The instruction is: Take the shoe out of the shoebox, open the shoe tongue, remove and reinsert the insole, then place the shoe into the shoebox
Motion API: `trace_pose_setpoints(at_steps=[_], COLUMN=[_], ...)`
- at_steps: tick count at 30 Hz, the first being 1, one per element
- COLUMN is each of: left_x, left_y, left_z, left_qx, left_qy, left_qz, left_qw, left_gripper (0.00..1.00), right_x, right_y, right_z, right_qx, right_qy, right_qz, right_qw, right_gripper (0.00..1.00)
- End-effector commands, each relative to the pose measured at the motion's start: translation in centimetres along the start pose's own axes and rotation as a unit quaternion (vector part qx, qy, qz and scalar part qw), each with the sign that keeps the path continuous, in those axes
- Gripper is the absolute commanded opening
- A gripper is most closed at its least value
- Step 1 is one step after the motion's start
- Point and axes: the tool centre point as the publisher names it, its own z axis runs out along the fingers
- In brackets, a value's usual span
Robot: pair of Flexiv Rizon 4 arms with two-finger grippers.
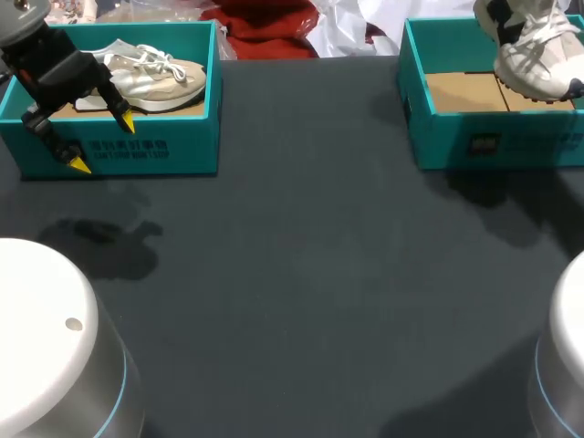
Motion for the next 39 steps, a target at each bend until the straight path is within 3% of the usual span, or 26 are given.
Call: trace_pose_setpoints(at_steps=[1, 6, 11, 17, 23, 27, 31, 39], left_x=[-0.1, -0.1, -0.1, -0.1, -0.1, -0.1, -0.1, -0.1], left_y=[0.1, 0.1, 0.1, 0.1, 0.1, 0.1, 0.1, 0.1], left_z=[0.0, 0.0, 0.0, 0.0, 0.0, 0.0, 0.0, 0.0], left_qx=[-0.001, -0.001, -0.001, -0.001, -0.001, -0.001, -0.001, -0.001], left_qy=[0.001, 0.001, 0.001, 0.001, 0.001, 0.001, 0.001, 0.001], left_qz=[0.0, 0.0, 0.0, 0.0, 0.0, 0.0, 0.0, 0.0], left_qw=[1.0, 1.0, 1.0, 1.0, 1.0, 1.0, 1.0, 1.0], left_gripper=[1.0, 1.0, 1.0, 1.0, 1.0, 1.0, 1.0, 1.0], right_x=[-2.4, -4.2, -4.5, -3.2, -0.7, 1.1, 1.9, 1.9], right_y=[-2.2, -4.4, -6.2, -8.9, -11.5, -13.1, -14.1, -14.1], right_z=[0.8, 2.0, 3.2, 4.4, 4.9, 4.6, 4.1, 4.1], right_qx=[0.012, 0.019, 0.012, 0.038, 0.076, 0.093, 0.095, 0.095], right_qy=[-0.001, -0.007, -0.016, -0.003, 0.028, 0.055, 0.099, 0.099], right_qz=[-0.019, -0.04, -0.04, 0.069, 0.224, 0.333, 0.389, 0.389], right_qw=[1.0, 0.999, 0.999, 0.997, 0.971, 0.937, 0.911, 0.911], right_gripper=[0.0, 0.0, 0.0, 0.0, 0.0, 0.0, 0.0, 0.0])
